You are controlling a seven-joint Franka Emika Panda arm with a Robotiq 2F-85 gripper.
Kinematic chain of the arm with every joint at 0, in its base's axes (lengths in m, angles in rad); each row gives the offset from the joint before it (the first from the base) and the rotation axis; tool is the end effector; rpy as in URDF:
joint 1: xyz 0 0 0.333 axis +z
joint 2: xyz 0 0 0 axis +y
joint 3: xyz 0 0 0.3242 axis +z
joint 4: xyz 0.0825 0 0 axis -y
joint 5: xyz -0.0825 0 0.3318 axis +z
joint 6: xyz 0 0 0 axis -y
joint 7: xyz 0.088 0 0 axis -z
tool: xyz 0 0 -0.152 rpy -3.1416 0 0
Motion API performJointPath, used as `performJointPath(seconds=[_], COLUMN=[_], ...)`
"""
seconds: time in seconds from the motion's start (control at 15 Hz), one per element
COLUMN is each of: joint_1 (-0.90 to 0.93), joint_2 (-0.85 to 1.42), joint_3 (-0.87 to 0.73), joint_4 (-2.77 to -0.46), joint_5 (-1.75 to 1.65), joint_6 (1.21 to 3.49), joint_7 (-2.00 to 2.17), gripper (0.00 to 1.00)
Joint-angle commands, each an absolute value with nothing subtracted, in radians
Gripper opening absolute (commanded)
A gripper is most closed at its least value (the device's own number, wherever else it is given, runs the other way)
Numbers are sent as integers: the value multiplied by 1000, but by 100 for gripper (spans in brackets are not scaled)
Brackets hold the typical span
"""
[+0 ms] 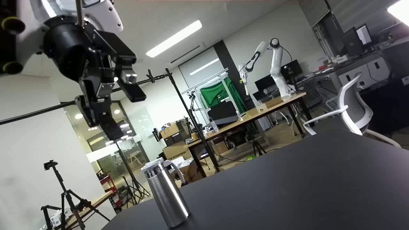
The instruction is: Open the small mouth of the silver bottle.
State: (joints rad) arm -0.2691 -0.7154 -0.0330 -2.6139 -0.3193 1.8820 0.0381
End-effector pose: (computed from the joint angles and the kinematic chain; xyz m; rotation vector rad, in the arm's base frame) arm 0.2544 -0.1184 0.4544 2.8445 -0.3300 -0.0740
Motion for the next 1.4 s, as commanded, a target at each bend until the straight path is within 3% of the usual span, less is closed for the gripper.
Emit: performJointPath(seconds=[0.0, 0.73, 0.8, 0.87, 1.33], joint_1=[-242, -233, -226, -218, -123], joint_2=[-715, -698, -682, -664, -447], joint_3=[-55, -54, -52, -46, 4], joint_4=[-2611, -2595, -2578, -2556, -2364], joint_5=[-334, -330, -317, -301, -101], joint_6=[1875, 1933, 1971, 2021, 2165], joint_7=[52, 64, 82, 102, 186], gripper=[100, 100, 77, 74, 25])
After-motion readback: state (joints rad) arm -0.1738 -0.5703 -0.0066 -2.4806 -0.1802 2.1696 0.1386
